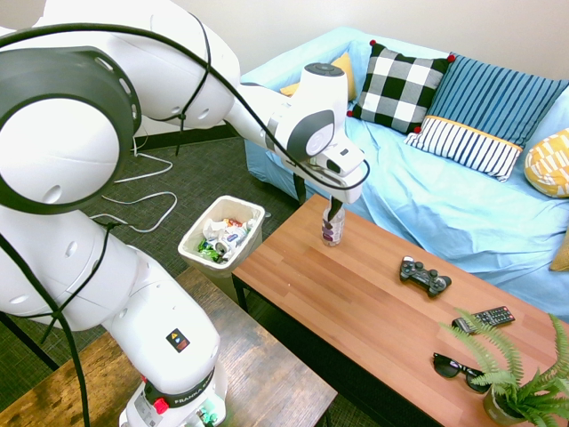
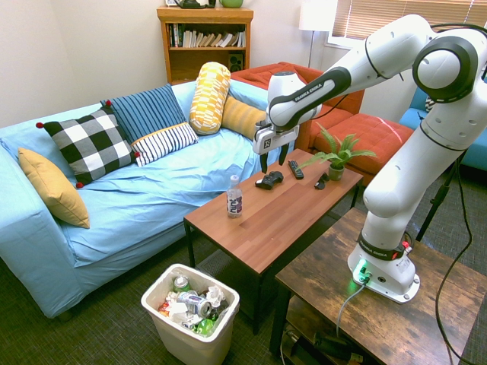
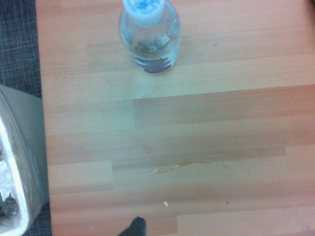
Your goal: Throw the bottle in the trash bin
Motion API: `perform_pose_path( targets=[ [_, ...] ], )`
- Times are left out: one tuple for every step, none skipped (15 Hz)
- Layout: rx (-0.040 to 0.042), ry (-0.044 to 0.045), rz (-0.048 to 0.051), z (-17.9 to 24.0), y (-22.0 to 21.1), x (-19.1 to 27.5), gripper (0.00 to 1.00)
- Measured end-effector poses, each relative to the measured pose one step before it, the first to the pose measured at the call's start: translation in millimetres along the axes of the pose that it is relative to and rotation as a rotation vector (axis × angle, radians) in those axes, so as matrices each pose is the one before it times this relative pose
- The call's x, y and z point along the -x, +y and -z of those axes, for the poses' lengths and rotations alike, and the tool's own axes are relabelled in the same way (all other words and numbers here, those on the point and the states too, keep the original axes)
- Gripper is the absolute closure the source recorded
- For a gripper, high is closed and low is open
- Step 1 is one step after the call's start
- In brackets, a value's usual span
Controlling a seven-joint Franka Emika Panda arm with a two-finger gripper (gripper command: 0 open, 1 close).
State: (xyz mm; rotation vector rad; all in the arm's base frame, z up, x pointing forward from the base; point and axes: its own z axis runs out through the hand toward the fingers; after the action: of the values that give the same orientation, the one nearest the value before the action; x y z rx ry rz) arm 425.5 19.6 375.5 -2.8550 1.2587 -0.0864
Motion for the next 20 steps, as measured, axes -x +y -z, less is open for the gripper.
perform_pose_path(
  targets=[
    [-0.00053, 0.00019, 0.00004, 0.21, -0.76, -0.61, 0.0],
    [0.002, -0.00202, 0.00002, -1.18, -0.24, -0.19, 0.0],
    [0.00104, -0.00166, -0.00006, -1.39, -1.29, -1.13, 0.0],
    [-0.00125, -0.00045, -0.00099, -2.2, -3.18, -2.75, 0.0],
    [-0.00278, 0.00004, -0.00164, -3.21, -5.01, -4.11, 0.0],
    [-0.00432, 0.00106, -0.00277, -3.2, -6.61, -4.97, 0.0],
    [-0.00685, 0.00461, -0.00396, -2.31, -8.44, -5.04, 0.0],
    [-0.00355, 0.00264, -0.00252, -2.87, -9.07, -4.01, 0.0],
    [0.00223, 0.00151, -0.00141, -3.38, -9.65, -2.87, 0.0],
    [0.00372, 0.00309, -0.00168, -3.4, -10.69, -1.93, 0.0],
    [0.00624, 0.0079, -0.00071, -4.56, -12.02, -1.3, 0.0],
    [0.00707, 0.00816, -0.00243, -7.06, -13.46, -0.94, 0.0],
    [0.00772, 0.00727, -0.00342, -6.97, -11.62, -0.85, 0.0],
    [0.00983, 0.0053, -0.00415, -7.28, -10.45, -1.02, 0.0],
    [0.00984, 0.00588, -0.00481, -7.16, -9.96, -1.22, 0.0],
    [0.01008, 0.00549, -0.00607, -7.02, -7.48, -1.88, 0.0],
    [0.00938, 0.00159, -0.0059, -7.39, -6.08, -1.73, 0.0],
    [0.00912, 0.00047, -0.00399, -7.32, -5.31, -1.29, 0.0],
    [0.00829, 0.00177, -0.00242, -6.8, -5.43, -0.58, 0.0],
    [0.00593, 0.00396, -0.00225, -5.08, -5.85, 0.08, 0.0]
  ],
)
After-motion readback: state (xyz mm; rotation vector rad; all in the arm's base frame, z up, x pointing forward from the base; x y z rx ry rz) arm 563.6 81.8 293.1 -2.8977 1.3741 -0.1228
